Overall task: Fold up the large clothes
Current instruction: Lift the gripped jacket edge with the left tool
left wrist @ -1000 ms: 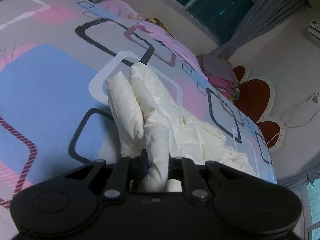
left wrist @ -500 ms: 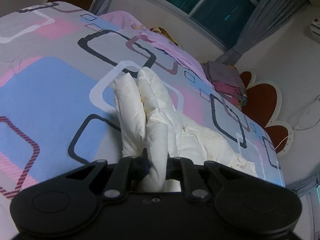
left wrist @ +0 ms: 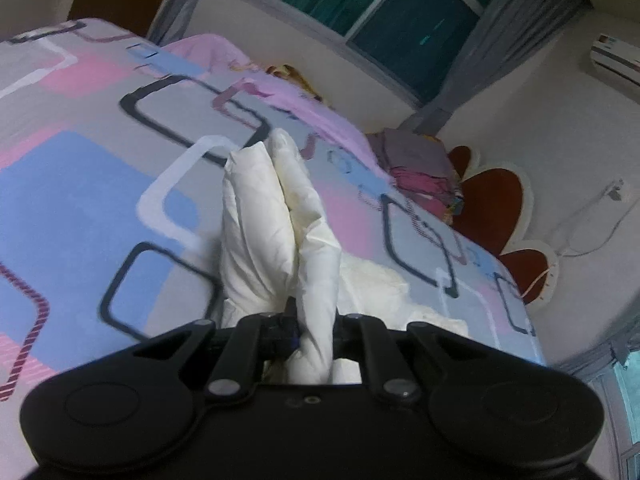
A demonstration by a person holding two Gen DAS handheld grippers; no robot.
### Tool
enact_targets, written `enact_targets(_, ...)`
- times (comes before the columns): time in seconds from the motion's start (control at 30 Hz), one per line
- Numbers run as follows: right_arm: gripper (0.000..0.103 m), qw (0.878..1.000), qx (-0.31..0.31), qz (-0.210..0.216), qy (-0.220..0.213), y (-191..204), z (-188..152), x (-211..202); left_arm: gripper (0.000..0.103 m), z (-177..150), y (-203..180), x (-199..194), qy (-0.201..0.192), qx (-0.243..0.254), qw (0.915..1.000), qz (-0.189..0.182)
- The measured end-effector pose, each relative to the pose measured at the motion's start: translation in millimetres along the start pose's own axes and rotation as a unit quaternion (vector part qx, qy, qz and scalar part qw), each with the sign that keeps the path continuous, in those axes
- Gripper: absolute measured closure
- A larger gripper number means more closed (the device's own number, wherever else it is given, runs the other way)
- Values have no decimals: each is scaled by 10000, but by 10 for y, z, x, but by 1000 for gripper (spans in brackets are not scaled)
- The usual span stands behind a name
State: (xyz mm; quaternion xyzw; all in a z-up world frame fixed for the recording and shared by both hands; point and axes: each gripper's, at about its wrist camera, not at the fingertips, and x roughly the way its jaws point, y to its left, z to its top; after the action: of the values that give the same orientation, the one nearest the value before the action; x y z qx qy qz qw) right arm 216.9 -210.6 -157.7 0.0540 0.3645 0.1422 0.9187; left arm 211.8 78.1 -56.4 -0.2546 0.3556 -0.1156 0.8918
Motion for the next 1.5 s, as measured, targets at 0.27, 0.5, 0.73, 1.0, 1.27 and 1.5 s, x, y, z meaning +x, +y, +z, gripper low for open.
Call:
enact_targets(0.27,72,9999,137,51,-43,-60,15,-130,94,-14,-108,55,-50,107,9999,85)
enact_targets(0.5,72,9999,-60,97,-50,26,-18,-207,95,-236,615,89,-8,-616,9943,875)
enact_targets(0.73,72,9999,-48,-57,-108,16,-57,-251,95,-190,511,-7,-107,-737,9958,526)
enact_targets(1.0,72,9995,216,192,99,-88,23,-94,95,24,-473,-44,-201,200,9992,-277)
enact_targets(1.27,72,9971,496,-218,-537,-794,-88,-1132,96,-218,-1591,466,266,1018,9868,-1229)
enact_targets(1.5,72,9878,1109,-858,-672,-1615,-328,-1692,97,-984,-2128,1336,1143,1670,9706,-1306)
